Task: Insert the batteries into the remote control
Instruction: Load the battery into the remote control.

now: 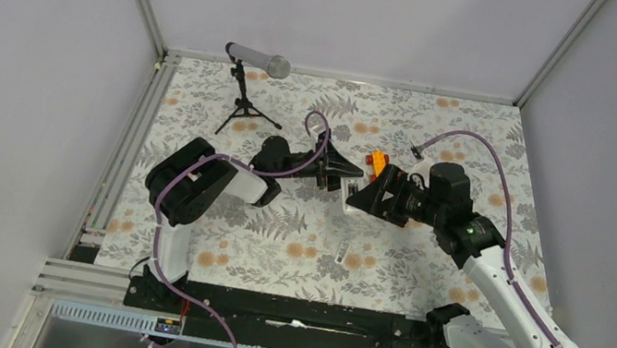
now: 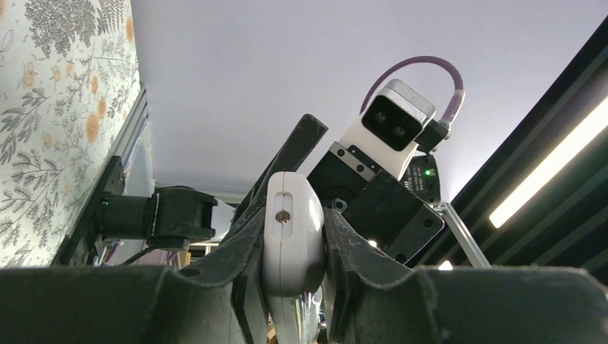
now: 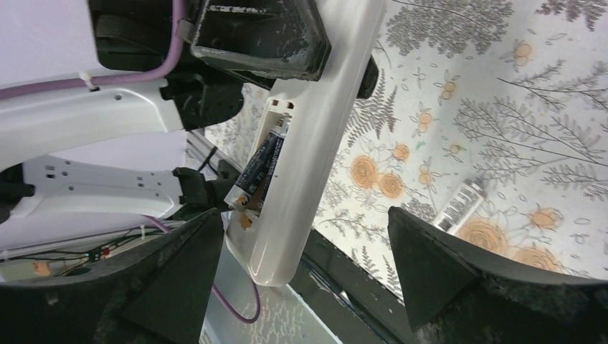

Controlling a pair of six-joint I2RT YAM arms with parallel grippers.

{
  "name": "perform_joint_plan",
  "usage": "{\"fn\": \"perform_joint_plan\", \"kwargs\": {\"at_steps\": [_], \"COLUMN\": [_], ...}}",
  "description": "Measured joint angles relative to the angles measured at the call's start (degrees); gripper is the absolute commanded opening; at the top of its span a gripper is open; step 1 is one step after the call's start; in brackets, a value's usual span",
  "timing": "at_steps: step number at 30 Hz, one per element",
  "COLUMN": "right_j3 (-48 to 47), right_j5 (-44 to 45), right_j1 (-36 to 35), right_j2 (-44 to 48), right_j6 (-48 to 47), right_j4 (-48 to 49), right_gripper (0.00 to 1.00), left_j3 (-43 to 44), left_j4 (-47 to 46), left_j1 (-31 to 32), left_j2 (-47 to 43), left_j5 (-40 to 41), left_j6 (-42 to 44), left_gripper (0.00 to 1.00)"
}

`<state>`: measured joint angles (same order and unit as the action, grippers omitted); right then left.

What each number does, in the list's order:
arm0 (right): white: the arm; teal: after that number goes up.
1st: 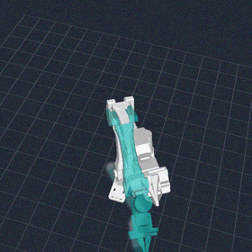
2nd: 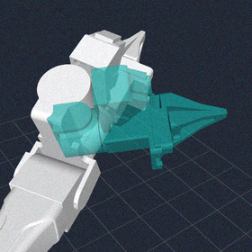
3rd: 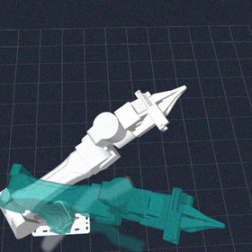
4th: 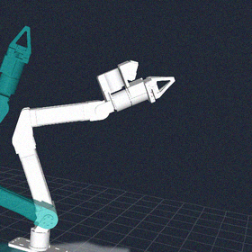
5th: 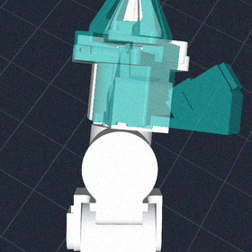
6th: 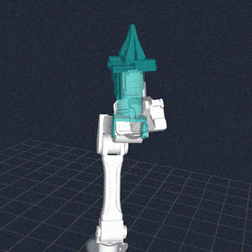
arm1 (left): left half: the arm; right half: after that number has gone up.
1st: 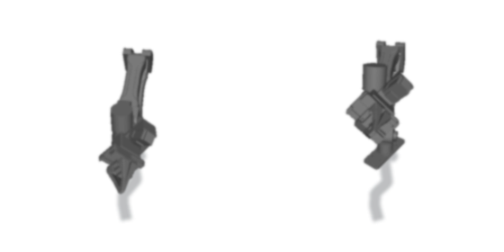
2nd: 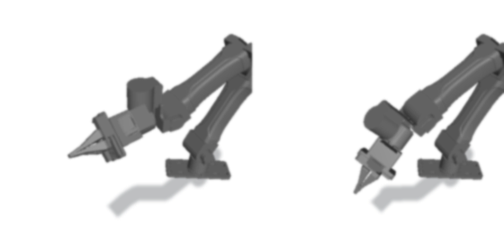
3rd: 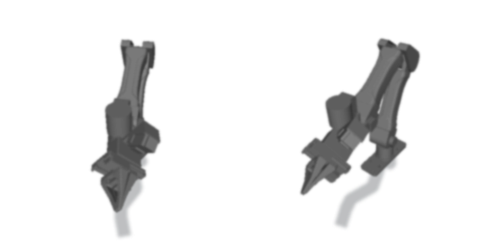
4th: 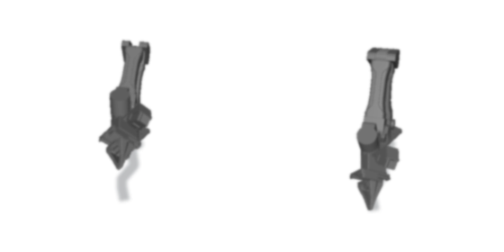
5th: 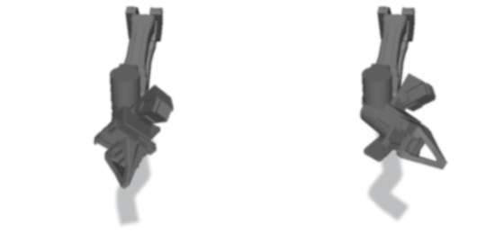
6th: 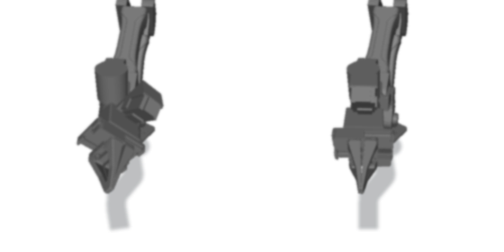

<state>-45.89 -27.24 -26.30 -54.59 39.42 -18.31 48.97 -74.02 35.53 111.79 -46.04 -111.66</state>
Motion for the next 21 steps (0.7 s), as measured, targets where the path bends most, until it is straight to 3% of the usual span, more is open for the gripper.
{"fn": "perform_joint_plan", "kwargs": {"at_steps": [21], "right_j3": [10.86], "right_j5": [-2.25], "right_j1": [0.00], "right_j2": [5.16], "right_j6": [13.90], "right_j4": [18.32], "right_gripper": [0.91], "left_j3": [-1.46], "left_j4": [-2.01], "left_j1": [0.07], "left_j2": [-0.04], "left_j5": [1.33], "left_j6": [-2.38], "left_gripper": [0.00]}}
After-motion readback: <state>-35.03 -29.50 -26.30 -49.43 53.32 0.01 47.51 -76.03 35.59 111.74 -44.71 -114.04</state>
